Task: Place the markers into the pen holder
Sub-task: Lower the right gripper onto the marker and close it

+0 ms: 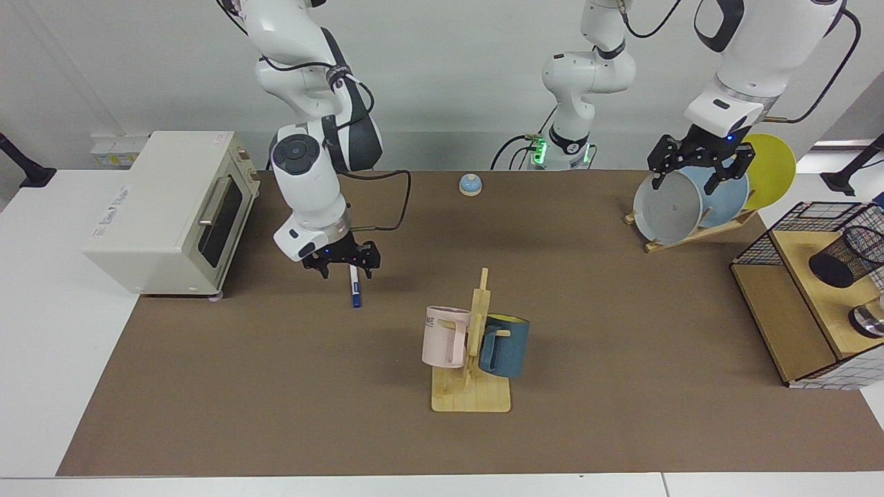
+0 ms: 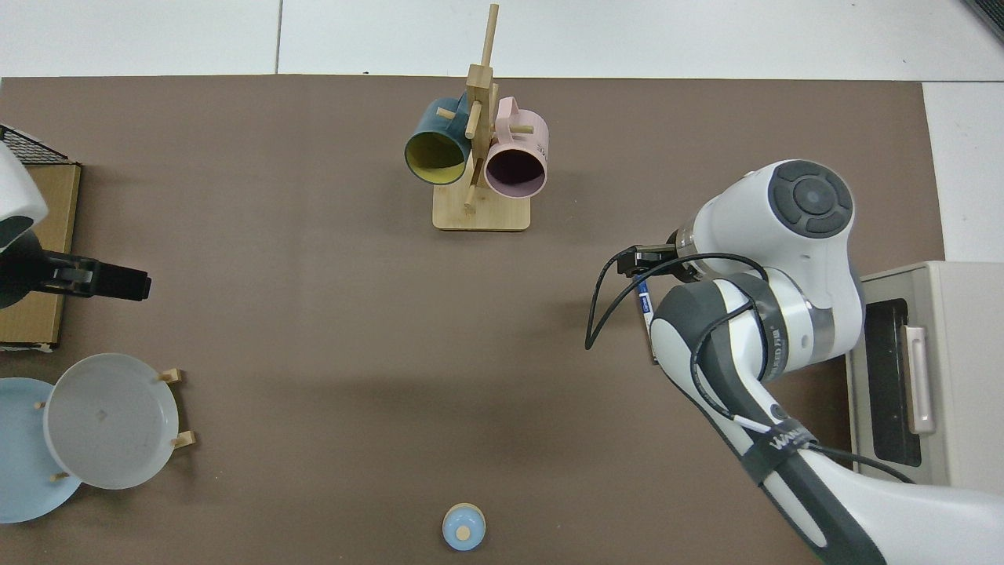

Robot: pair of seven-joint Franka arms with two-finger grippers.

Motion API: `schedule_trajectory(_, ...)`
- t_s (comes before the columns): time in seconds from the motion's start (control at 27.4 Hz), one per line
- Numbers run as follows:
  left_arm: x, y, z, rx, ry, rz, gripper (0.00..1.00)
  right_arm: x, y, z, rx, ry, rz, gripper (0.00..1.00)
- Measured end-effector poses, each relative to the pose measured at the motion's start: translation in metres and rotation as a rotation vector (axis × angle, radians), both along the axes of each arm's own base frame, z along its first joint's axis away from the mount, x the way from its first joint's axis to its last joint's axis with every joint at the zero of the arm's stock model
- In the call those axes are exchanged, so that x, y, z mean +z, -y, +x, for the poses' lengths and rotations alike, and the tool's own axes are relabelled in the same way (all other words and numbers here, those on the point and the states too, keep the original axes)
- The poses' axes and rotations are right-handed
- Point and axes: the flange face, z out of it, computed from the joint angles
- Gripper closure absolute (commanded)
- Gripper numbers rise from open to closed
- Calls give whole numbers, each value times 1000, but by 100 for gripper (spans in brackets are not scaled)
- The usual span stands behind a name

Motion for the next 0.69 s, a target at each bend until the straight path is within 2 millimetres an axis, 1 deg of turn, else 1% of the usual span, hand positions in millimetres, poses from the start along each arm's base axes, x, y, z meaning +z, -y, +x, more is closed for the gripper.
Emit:
schedule_trajectory(0.4, -3, 0, -1, 0, -7, 0, 0, -51, -12, 4, 50, -4, -44, 0)
schedule_trajectory(0.55, -4, 0, -2, 0, -10, 0, 0, -68, -10, 5, 60, -20, -61, 0)
schedule_trajectory(0.69, -6, 0, -2, 1, -13, 0, 0, -78, -7, 6, 65, -33, -76, 1)
